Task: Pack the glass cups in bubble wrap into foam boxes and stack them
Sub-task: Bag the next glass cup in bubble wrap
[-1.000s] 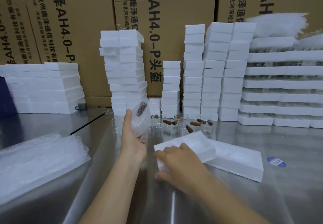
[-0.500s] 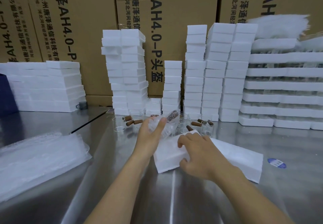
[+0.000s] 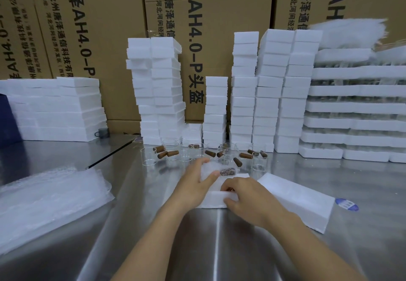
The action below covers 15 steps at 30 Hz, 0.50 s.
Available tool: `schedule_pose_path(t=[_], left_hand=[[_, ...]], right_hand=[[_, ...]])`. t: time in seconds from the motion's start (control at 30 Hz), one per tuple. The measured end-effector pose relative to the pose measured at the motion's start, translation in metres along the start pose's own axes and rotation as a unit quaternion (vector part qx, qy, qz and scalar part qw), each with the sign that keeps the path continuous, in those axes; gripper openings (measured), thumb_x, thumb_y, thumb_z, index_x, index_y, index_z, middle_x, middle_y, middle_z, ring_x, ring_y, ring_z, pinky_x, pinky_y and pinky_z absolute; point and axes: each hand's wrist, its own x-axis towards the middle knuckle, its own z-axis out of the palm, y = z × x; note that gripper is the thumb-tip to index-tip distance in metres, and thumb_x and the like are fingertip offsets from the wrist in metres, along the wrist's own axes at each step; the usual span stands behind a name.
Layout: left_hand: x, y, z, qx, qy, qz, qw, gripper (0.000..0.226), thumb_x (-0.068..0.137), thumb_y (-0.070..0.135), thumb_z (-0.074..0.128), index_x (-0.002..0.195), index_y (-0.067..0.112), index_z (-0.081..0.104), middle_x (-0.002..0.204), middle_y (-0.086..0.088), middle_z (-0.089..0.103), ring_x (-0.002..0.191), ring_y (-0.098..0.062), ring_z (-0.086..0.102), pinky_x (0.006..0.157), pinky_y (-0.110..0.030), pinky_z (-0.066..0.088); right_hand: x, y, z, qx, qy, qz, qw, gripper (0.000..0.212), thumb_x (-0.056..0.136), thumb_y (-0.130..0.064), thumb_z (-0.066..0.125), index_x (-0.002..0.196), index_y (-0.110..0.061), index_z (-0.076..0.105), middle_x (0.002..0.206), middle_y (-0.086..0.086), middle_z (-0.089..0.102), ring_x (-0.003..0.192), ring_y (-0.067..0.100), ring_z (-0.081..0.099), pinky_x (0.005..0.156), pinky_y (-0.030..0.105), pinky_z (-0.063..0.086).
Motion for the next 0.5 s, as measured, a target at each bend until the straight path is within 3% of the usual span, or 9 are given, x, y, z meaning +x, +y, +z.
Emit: schedule_pose_path(t=[0.1, 0.23, 0.37, 0.5], left_hand=[[0.0017, -0.0057, 0.0035, 0.018, -0.029, -0.015, 0.999, 0.057, 0.108, 0.056, 0.051, 0.157, 0.029, 0.037, 0.161, 0.004, 0.044, 0.139, -0.011, 0.043, 0.108, -0.025, 0.031], [-0.0001, -0.0062, 0.0068, 0.028, -0.015, 0.006, 0.999, 0.059, 0.109, 0.055, 0.049, 0.162, 0.032, 0.033, 0.163, 0.013, 0.038, 0.152, -0.011, 0.036, 0.119, -0.027, 0.028], [-0.0018, -0.0086, 0.0083, 0.031, -0.002, 0.046, 0.998, 0.055, 0.11, 0.053, 0.051, 0.159, 0.05, 0.027, 0.161, 0.024, 0.033, 0.151, -0.004, 0.033, 0.123, -0.033, 0.029], [-0.004, -0.0086, 0.0075, 0.049, -0.002, 0.072, 0.996, 0.053, 0.109, 0.055, 0.05, 0.145, 0.075, 0.017, 0.162, 0.025, 0.029, 0.143, 0.002, 0.033, 0.115, -0.032, 0.032]], right_hand=[[0.0012, 0.0026, 0.0028, 0.021, -0.01, 0.006, 1.0, 0.014, 0.089, -0.029, 0.056, 0.1, -0.037, 0.062, 0.102, -0.01, 0.069, 0.094, 0.015, 0.06, 0.085, 0.034, 0.052], [0.0022, 0.0024, 0.0044, 0.049, -0.012, 0.001, 0.999, 0.013, 0.089, -0.026, 0.057, 0.094, -0.038, 0.057, 0.1, -0.012, 0.067, 0.093, 0.013, 0.059, 0.086, 0.033, 0.051], [0.0013, 0.0032, 0.005, 0.057, -0.009, -0.003, 0.998, 0.013, 0.09, -0.026, 0.057, 0.095, -0.038, 0.056, 0.1, -0.011, 0.067, 0.093, 0.013, 0.059, 0.088, 0.035, 0.051], [0.0019, 0.0033, 0.0064, 0.055, 0.0, -0.003, 0.998, 0.012, 0.091, -0.027, 0.057, 0.097, -0.038, 0.058, 0.1, -0.011, 0.067, 0.092, 0.013, 0.06, 0.087, 0.036, 0.052]])
